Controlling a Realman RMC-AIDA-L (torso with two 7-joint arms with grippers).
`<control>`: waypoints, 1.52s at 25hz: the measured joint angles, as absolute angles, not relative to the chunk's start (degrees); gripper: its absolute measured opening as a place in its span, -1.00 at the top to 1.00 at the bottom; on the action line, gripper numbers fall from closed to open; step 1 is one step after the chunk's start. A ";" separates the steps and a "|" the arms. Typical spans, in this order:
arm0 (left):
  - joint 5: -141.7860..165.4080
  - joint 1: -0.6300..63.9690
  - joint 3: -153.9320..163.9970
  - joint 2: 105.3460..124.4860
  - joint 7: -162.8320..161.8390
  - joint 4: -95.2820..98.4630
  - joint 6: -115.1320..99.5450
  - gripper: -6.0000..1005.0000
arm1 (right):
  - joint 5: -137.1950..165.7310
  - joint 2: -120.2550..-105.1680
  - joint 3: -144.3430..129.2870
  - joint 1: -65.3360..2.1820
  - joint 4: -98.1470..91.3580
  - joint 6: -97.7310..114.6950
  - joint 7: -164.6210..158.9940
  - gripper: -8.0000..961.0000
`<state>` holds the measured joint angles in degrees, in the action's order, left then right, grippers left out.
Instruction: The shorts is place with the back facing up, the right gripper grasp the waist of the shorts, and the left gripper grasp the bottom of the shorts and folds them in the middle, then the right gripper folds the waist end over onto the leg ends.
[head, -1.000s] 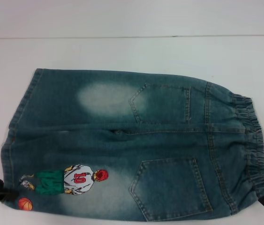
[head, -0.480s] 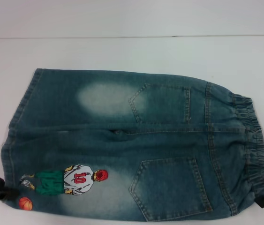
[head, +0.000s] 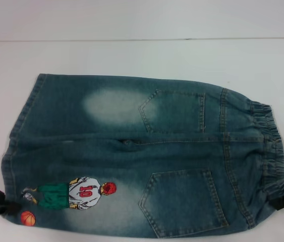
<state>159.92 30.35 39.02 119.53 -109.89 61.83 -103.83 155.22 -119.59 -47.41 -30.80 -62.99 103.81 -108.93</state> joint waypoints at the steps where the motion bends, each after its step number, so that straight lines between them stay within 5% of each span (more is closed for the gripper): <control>1: 159.92 30.29 39.02 119.54 -109.95 61.83 -103.86 0.97 | 155.21 -119.57 -47.44 -30.73 -63.08 104.00 -108.71 0.05; 13: 159.99 29.48 39.06 119.54 -110.34 62.63 -106.28 0.98 | 153.45 -119.88 -47.99 -28.66 -65.60 107.75 -104.70 0.86; 27: 160.32 29.33 36.67 116.66 -109.54 67.45 -114.53 0.98 | 147.31 -119.57 -43.26 -23.36 -71.42 113.69 -98.74 0.87; 38: 155.76 34.48 33.32 119.15 -110.89 66.83 -105.12 0.98 | 137.79 -119.53 -30.11 -22.62 -72.27 111.36 -90.18 0.87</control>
